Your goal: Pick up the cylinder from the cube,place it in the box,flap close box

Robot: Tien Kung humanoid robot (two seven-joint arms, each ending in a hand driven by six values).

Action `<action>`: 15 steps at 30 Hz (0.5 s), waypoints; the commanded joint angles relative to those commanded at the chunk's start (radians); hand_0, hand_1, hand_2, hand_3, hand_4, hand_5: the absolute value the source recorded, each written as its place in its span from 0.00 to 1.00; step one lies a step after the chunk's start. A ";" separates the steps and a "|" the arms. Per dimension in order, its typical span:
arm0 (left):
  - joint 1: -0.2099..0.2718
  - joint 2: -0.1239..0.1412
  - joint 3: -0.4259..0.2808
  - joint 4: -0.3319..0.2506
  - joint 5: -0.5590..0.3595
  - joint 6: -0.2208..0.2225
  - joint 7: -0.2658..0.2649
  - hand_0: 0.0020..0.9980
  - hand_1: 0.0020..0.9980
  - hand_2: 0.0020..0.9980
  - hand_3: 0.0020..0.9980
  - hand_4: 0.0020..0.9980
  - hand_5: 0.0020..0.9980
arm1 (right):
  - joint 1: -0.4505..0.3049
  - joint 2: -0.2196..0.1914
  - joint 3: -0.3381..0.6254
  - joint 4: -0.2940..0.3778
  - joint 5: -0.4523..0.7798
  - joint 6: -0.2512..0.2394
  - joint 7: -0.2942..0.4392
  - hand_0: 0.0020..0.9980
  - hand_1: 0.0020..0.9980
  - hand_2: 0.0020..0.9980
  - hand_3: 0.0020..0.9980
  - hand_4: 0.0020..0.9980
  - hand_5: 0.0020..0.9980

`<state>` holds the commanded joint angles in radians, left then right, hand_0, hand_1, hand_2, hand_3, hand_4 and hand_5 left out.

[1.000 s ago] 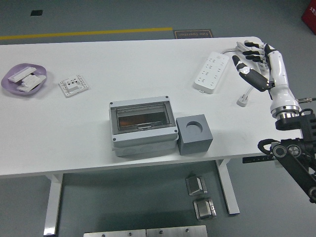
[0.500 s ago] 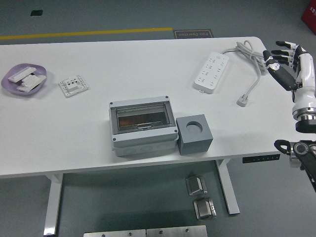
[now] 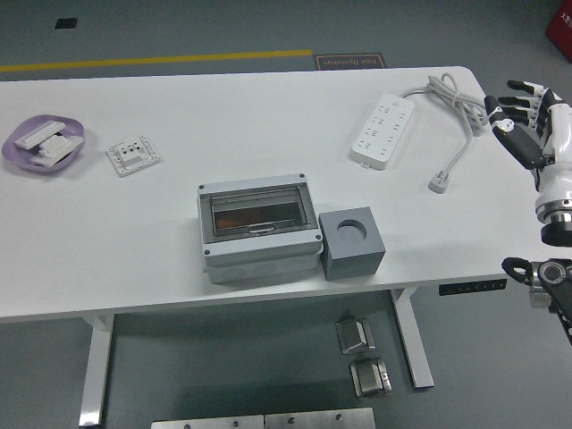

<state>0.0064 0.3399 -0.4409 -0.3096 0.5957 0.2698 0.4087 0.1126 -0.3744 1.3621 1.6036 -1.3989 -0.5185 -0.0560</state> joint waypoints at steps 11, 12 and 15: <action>0.000 -0.001 -0.004 -0.004 -0.004 -0.001 0.000 0.86 0.84 0.83 0.84 0.83 0.54 | -0.011 0.004 0.007 -0.003 0.000 0.008 -0.004 0.69 0.61 0.63 0.69 0.81 0.46; 0.000 -0.001 -0.002 -0.004 -0.006 -0.001 0.000 0.86 0.84 0.83 0.84 0.83 0.54 | -0.011 0.004 0.007 -0.003 0.000 0.010 -0.004 0.69 0.61 0.63 0.69 0.81 0.46; -0.002 -0.002 0.001 -0.003 -0.010 -0.001 0.000 0.85 0.83 0.82 0.84 0.83 0.54 | -0.013 0.005 0.009 -0.005 -0.001 0.011 -0.004 0.68 0.61 0.63 0.69 0.81 0.46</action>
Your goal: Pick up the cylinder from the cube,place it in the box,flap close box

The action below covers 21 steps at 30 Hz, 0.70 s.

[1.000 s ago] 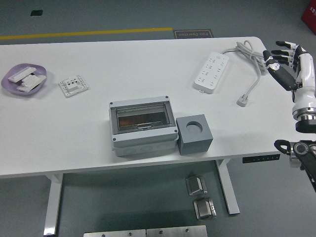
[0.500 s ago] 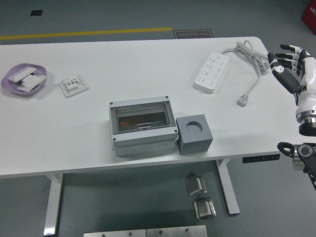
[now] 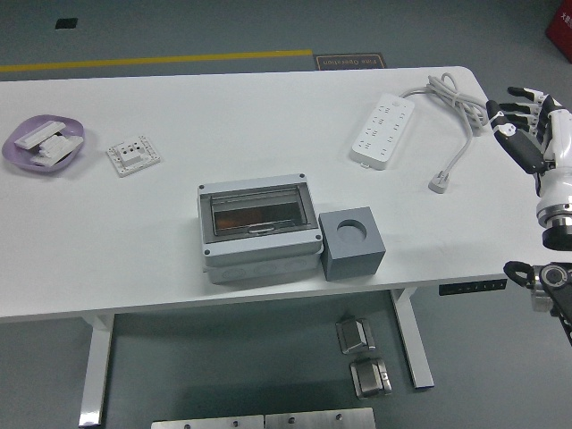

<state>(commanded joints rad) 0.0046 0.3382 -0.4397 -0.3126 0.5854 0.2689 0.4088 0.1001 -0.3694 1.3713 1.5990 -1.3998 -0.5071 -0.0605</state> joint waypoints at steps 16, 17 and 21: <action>0.001 -0.010 0.005 0.006 -0.018 0.000 -0.002 0.84 0.82 0.81 0.83 0.79 0.50 | -0.006 -0.002 0.009 -0.001 0.045 0.006 0.010 0.68 0.61 0.63 0.68 0.81 0.47; 0.001 -0.011 0.004 0.006 -0.018 0.000 -0.002 0.84 0.82 0.81 0.83 0.79 0.50 | -0.007 -0.002 0.009 -0.001 0.049 0.006 0.011 0.68 0.61 0.63 0.68 0.81 0.47; -0.001 -0.013 0.003 0.006 -0.019 0.001 -0.003 0.84 0.82 0.81 0.83 0.79 0.50 | -0.006 -0.003 0.011 -0.002 0.054 0.008 0.012 0.68 0.61 0.63 0.68 0.81 0.47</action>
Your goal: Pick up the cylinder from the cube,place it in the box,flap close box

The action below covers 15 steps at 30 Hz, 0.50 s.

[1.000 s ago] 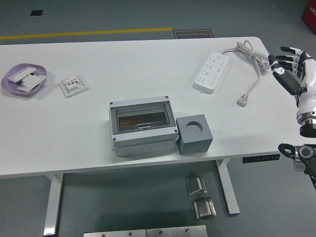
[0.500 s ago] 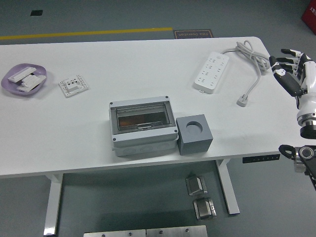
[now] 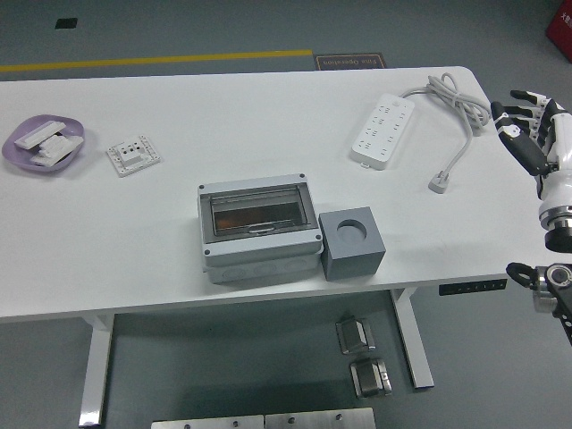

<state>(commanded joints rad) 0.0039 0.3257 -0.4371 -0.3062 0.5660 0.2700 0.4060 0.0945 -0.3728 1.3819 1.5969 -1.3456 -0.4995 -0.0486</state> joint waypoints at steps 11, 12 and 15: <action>0.008 -0.001 0.011 0.016 -0.022 -0.001 -0.001 0.83 0.81 0.80 0.83 0.79 0.49 | 0.019 0.008 0.003 -0.006 -0.010 0.001 0.001 0.68 0.61 0.63 0.67 0.81 0.47; 0.006 0.000 0.003 0.013 -0.019 0.000 -0.003 0.83 0.81 0.80 0.83 0.79 0.49 | 0.023 0.008 0.000 -0.006 -0.009 0.001 0.002 0.68 0.61 0.63 0.67 0.81 0.47; 0.003 0.001 -0.010 0.007 -0.010 0.003 -0.006 0.83 0.81 0.80 0.83 0.79 0.49 | 0.031 0.003 -0.008 -0.006 -0.009 0.002 0.000 0.68 0.61 0.62 0.67 0.81 0.47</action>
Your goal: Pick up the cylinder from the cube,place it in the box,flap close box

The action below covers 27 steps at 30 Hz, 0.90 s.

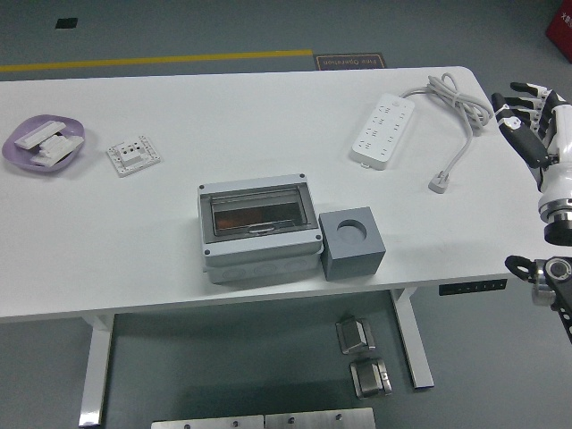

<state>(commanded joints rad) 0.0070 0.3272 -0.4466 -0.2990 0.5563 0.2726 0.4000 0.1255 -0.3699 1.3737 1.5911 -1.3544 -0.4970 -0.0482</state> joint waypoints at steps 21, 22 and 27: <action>0.001 0.000 0.024 0.006 -0.022 0.001 -0.002 0.82 0.80 0.79 0.82 0.78 0.49 | 0.011 -0.008 -0.030 -0.001 0.298 0.021 0.011 0.68 0.61 0.62 0.67 0.80 0.47; 0.000 0.001 0.025 0.005 -0.020 0.002 -0.002 0.82 0.80 0.79 0.82 0.78 0.48 | 0.012 -0.008 -0.034 -0.003 0.309 0.022 0.009 0.68 0.61 0.64 0.68 0.81 0.48; 0.003 0.003 0.028 0.007 -0.019 0.002 -0.002 0.82 0.80 0.79 0.82 0.78 0.48 | 0.013 -0.011 -0.054 -0.010 0.325 0.029 -0.004 0.68 0.61 0.64 0.68 0.81 0.48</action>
<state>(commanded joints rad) 0.0103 0.3300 -0.4188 -0.2924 0.5371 0.2743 0.3984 0.1386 -0.3812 1.3196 1.5810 -1.0294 -0.4682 -0.0522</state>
